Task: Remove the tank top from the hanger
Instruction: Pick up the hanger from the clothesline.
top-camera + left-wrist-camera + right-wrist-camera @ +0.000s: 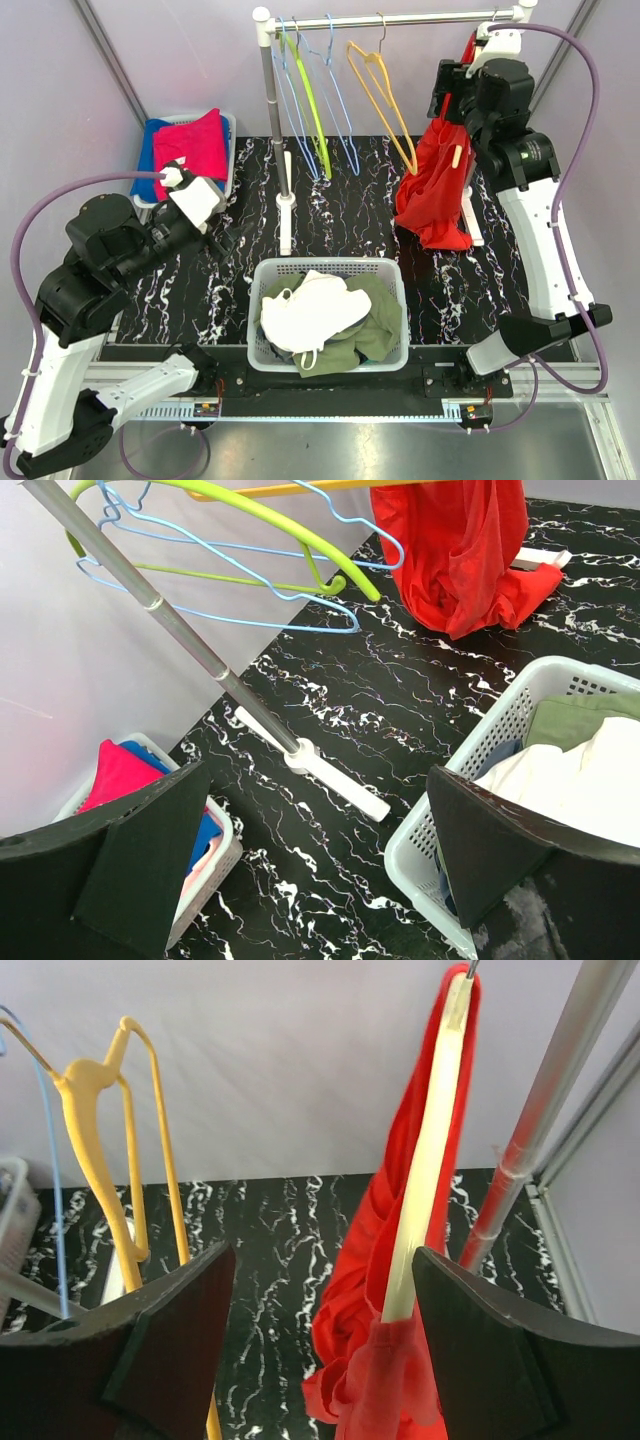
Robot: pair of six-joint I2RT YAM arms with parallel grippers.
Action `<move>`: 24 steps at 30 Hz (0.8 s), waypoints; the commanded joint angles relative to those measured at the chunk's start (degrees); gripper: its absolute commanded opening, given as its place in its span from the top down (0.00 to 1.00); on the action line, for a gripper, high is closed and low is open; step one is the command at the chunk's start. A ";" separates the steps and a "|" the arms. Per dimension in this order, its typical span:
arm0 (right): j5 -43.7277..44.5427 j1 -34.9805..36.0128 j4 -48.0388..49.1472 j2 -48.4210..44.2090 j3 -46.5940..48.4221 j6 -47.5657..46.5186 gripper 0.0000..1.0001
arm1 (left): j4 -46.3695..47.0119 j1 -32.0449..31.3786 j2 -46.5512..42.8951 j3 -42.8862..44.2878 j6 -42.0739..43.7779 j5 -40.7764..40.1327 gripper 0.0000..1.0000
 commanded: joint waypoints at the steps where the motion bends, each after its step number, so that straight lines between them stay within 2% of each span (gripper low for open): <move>1: 6.72 1.68 2.20 -3.59 -1.78 -4.41 0.18 | 2.82 0.20 0.19 0.12 0.26 0.82 0.01; 9: 8.91 1.77 3.26 -5.43 -5.20 -5.64 0.17 | 2.74 0.99 0.54 0.91 -0.18 1.52 0.01; 20: 15.15 1.77 12.04 -10.35 -12.15 -10.38 0.16 | 2.74 1.43 0.10 0.29 -0.53 2.23 0.01; 24: 16.38 1.77 13.54 -10.36 -11.19 -11.88 0.16 | 2.82 1.69 -0.25 -0.23 -0.53 2.31 0.01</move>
